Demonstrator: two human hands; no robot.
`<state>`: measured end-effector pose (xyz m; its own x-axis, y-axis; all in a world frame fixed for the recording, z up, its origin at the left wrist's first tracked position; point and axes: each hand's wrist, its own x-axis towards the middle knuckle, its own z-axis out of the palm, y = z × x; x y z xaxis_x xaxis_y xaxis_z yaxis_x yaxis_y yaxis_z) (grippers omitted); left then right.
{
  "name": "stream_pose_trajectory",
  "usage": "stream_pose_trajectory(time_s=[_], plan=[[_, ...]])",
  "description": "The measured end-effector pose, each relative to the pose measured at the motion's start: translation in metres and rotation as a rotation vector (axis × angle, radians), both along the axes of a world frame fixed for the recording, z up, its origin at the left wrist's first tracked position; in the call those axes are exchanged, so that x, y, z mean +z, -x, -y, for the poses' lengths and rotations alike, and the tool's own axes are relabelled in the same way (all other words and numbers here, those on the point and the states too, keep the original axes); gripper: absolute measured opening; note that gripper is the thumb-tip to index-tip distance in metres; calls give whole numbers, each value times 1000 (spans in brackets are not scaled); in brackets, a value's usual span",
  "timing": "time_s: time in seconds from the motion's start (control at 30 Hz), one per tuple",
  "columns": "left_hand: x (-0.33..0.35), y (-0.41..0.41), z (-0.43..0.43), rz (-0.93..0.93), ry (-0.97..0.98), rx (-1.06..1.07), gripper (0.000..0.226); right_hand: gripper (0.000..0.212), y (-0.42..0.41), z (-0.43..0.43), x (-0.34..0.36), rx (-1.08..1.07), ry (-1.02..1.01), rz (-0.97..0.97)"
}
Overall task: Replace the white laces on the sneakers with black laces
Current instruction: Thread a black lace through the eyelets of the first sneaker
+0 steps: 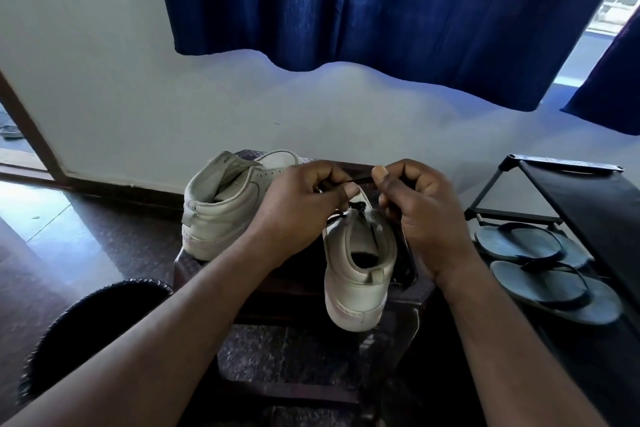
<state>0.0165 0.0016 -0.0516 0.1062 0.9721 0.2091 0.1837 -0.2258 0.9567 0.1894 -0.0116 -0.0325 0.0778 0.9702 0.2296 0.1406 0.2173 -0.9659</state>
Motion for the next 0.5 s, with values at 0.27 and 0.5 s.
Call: stream_pose_trajectory(time_s=[0.27, 0.5], plan=[[5, -3, 2, 171, 77, -48, 9, 22, 1, -2, -3, -44, 8, 2], [-3, -4, -3, 177, 208, 22, 9, 16, -15, -2, -9, -52, 178, 455]])
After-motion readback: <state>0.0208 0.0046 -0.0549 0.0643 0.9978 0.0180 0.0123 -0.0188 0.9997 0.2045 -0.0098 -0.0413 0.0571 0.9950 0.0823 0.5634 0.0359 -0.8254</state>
